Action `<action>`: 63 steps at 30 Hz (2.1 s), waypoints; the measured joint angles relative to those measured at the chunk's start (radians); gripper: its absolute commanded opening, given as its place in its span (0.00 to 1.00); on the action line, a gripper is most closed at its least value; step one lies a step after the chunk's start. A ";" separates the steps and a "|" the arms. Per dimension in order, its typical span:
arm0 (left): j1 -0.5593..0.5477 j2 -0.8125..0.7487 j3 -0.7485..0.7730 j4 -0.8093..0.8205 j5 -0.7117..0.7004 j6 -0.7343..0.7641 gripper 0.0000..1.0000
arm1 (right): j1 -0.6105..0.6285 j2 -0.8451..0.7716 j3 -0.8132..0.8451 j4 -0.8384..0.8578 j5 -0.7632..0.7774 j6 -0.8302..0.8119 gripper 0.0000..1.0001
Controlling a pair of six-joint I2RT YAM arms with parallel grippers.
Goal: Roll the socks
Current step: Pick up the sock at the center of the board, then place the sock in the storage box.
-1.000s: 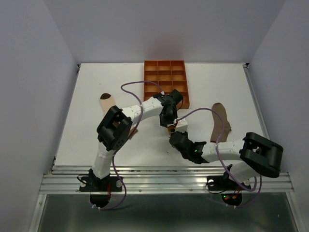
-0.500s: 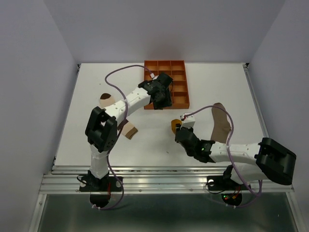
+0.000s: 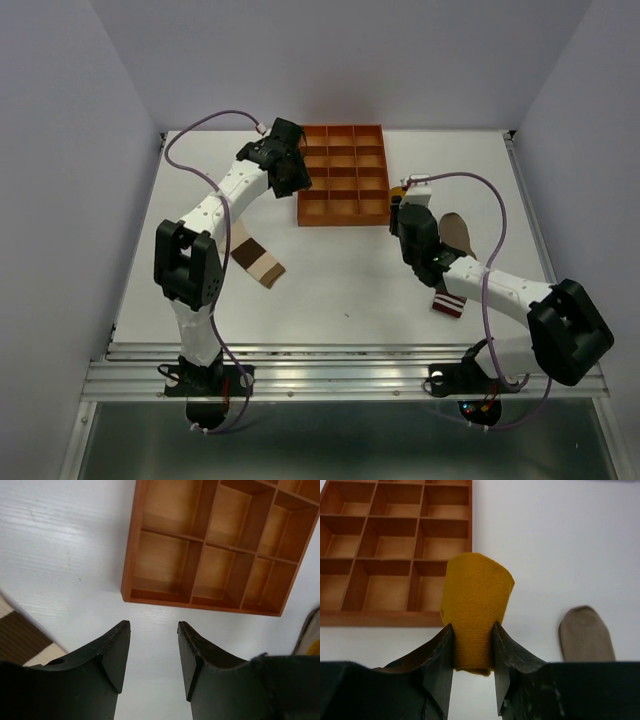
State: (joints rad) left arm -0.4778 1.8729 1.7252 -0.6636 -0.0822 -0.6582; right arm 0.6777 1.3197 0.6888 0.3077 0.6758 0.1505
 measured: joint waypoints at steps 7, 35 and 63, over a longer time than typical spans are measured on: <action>0.084 0.061 0.053 0.047 0.004 0.132 0.53 | -0.153 0.092 0.104 0.110 -0.183 -0.235 0.01; 0.092 0.342 0.143 0.120 0.103 0.338 0.30 | -0.233 0.344 0.246 0.173 -0.406 -0.398 0.01; 0.080 0.344 0.126 0.153 0.047 0.395 0.00 | -0.233 0.447 0.284 0.147 -0.451 -0.543 0.01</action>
State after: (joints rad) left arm -0.3981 2.2169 1.8507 -0.5110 -0.0353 -0.2630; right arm 0.4442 1.7664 0.9726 0.4549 0.2245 -0.3927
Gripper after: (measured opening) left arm 0.190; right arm 0.373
